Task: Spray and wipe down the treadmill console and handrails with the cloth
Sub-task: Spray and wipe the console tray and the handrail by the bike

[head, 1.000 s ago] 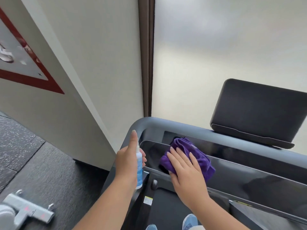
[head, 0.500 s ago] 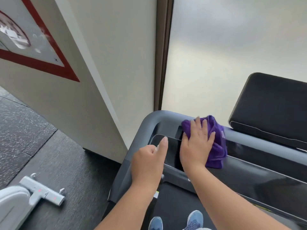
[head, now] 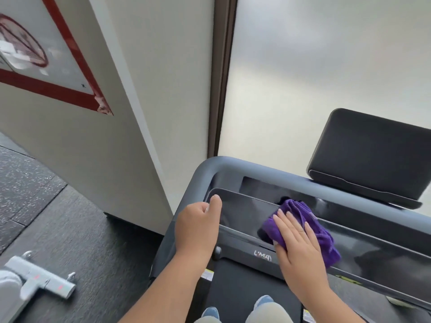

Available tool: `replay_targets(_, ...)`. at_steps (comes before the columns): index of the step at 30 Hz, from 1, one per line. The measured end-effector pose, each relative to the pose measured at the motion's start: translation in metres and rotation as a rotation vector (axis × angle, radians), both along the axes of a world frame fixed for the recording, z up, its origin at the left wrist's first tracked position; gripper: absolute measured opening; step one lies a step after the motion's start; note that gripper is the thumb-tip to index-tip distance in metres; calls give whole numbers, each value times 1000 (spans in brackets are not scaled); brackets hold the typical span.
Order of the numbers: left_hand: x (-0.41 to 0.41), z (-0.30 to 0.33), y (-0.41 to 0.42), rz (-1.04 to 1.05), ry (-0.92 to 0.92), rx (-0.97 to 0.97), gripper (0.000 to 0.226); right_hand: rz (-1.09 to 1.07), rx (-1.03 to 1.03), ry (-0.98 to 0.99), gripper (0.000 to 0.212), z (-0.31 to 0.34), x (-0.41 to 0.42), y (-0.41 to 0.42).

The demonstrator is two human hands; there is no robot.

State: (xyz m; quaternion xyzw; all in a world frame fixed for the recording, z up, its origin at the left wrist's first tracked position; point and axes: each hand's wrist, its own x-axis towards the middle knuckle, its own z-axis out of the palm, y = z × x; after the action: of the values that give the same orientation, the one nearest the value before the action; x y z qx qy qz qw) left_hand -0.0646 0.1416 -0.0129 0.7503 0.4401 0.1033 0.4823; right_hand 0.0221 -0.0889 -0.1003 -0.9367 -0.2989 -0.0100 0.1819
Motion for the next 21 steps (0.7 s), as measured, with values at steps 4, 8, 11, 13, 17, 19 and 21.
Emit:
replay_targets(4,-6,7,1,24,-51,-17,67,-110,33,36,57,3,-2,-11)
replay_targets(8,-12,13,7,35,-59,68,64,-228,126,80,56,7,7,12)
replay_targets(11,-16,8,18,95,-33,165,60,-339,286,114,55,17,22,48)
replay_targets(13,-19,8,25,143,5,224,56,-411,446,157,55,26,31,80)
replay_targets(17,-20,6,25,249,122,320,61,-296,455,142,49,36,61,141)
replay_targets(19,-20,4,25,301,162,370,64,-54,295,136,52,33,61,170)
replay_targets(21,-17,5,25,328,207,398,66,253,165,128,55,25,47,182)
